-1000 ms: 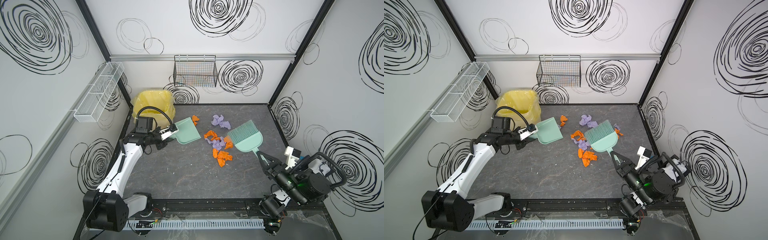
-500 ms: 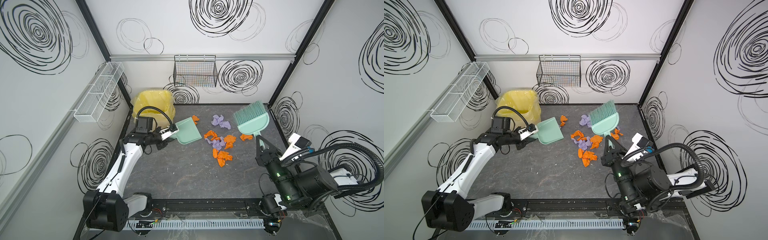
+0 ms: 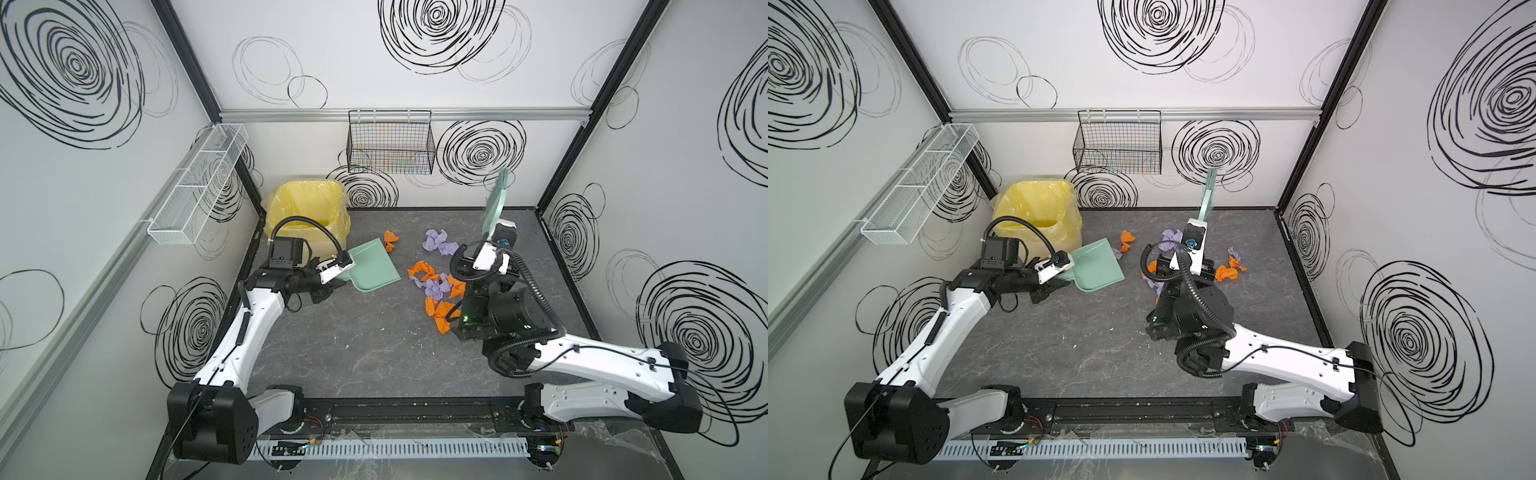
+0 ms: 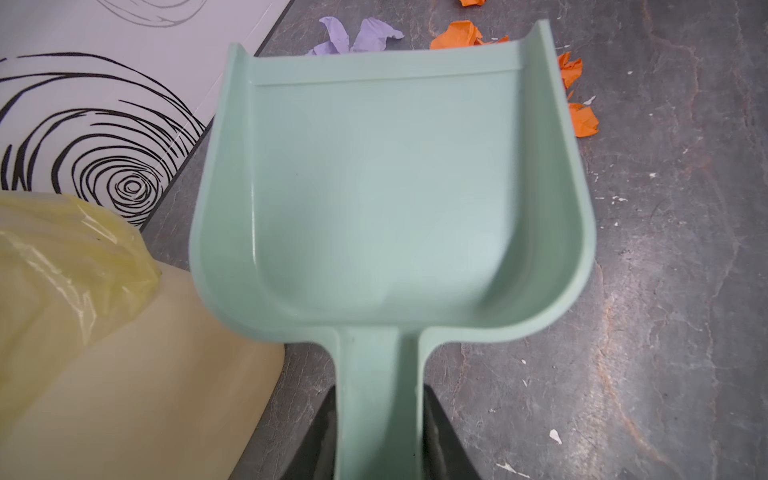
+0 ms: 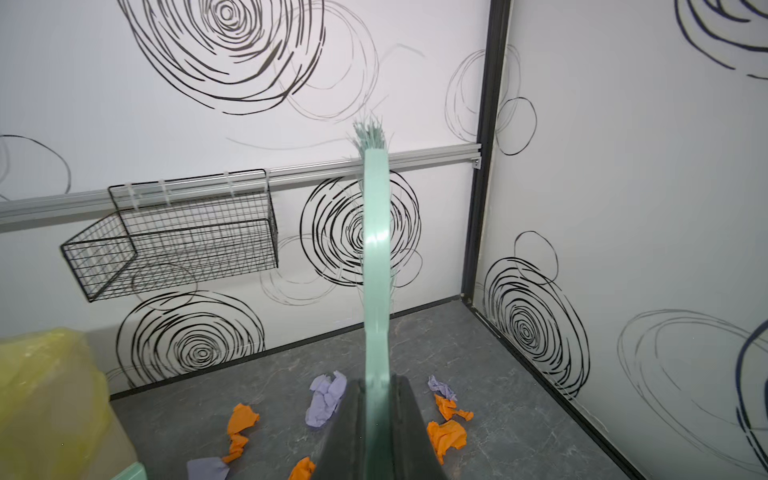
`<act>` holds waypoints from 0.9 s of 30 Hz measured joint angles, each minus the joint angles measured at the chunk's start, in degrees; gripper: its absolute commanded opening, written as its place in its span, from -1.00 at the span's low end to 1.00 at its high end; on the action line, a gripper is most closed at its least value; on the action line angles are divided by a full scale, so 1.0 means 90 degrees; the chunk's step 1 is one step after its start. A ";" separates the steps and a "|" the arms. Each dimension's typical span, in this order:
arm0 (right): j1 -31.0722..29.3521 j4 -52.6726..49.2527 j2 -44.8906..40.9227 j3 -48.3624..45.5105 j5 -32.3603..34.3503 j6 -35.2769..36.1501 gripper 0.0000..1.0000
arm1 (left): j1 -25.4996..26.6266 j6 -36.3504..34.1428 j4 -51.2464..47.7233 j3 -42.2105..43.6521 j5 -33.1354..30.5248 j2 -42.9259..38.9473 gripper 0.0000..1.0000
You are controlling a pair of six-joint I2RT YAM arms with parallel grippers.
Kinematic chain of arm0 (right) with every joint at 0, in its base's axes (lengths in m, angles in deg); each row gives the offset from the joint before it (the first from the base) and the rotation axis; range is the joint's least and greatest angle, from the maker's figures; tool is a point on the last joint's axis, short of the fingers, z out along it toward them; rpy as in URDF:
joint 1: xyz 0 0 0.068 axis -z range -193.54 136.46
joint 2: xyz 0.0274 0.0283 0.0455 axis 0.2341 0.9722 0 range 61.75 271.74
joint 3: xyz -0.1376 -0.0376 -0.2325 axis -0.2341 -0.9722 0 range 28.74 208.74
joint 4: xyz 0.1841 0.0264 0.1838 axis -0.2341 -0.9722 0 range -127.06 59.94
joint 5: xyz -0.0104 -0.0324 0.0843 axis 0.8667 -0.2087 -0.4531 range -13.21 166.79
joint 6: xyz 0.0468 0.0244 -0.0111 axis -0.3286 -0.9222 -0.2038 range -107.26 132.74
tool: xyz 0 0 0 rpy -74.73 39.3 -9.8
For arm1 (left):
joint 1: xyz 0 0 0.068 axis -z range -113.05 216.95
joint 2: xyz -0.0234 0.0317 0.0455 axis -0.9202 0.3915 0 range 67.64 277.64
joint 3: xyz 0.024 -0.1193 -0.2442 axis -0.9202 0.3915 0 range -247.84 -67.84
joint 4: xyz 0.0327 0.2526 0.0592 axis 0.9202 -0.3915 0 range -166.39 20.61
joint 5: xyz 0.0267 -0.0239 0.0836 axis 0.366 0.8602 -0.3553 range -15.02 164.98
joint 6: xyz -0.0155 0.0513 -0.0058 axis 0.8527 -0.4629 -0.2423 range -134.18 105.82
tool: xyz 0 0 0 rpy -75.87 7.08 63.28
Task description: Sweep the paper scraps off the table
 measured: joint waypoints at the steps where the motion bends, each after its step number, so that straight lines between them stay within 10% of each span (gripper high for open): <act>1: 0.0160 0.0474 0.0175 -0.0066 0.0000 0.0432 -1.00 | -0.0034 -0.0007 -0.0005 0.0010 0.0000 0.0000 -1.00; 10: 0.1129 0.3317 0.1768 -0.0646 0.0000 0.3674 -1.00 | -0.0250 -0.0102 -0.0083 0.0010 0.0063 0.0000 -1.00; 27: 0.1627 0.3925 0.3174 -0.0257 0.0000 0.6006 -1.00 | -0.0486 -0.0265 -0.0185 0.0022 0.0189 0.0024 -1.00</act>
